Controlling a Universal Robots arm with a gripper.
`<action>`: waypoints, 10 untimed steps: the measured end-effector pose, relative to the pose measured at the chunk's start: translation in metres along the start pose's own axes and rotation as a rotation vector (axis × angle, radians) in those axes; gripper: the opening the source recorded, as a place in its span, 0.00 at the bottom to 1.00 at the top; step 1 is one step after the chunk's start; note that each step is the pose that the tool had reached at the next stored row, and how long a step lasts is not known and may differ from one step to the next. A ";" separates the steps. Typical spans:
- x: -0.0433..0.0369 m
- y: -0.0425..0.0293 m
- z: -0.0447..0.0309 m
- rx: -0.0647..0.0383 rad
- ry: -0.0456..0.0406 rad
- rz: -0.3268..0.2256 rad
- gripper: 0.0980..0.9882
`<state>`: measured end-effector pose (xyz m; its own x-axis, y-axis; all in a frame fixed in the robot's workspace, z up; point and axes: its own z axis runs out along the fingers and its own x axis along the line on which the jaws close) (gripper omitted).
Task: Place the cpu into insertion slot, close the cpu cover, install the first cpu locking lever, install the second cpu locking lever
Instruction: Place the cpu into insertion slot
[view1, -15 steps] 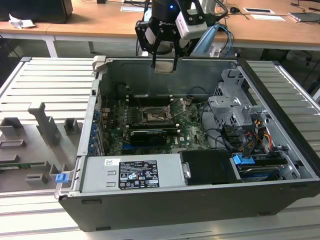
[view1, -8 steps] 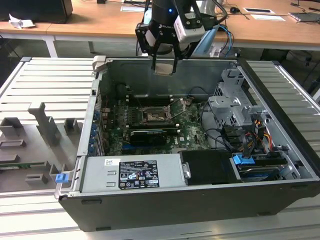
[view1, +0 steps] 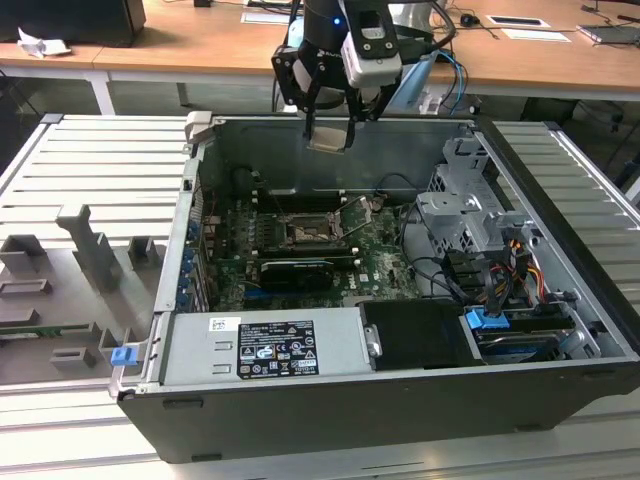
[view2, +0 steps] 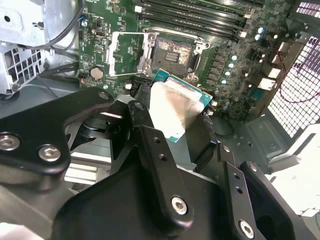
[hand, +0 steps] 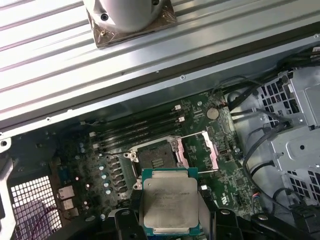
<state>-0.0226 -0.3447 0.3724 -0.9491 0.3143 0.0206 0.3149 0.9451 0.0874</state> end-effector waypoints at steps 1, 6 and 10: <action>0.0000 0.0000 0.0002 0.000 -0.0007 0.008 0.48; 0.0000 -0.0001 0.0020 -0.001 -0.0020 0.023 0.48; -0.0001 -0.0003 0.0031 -0.001 -0.0025 0.029 0.48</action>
<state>-0.0226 -0.3446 0.3693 -0.9396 0.3416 0.0206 0.3420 0.9356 0.0875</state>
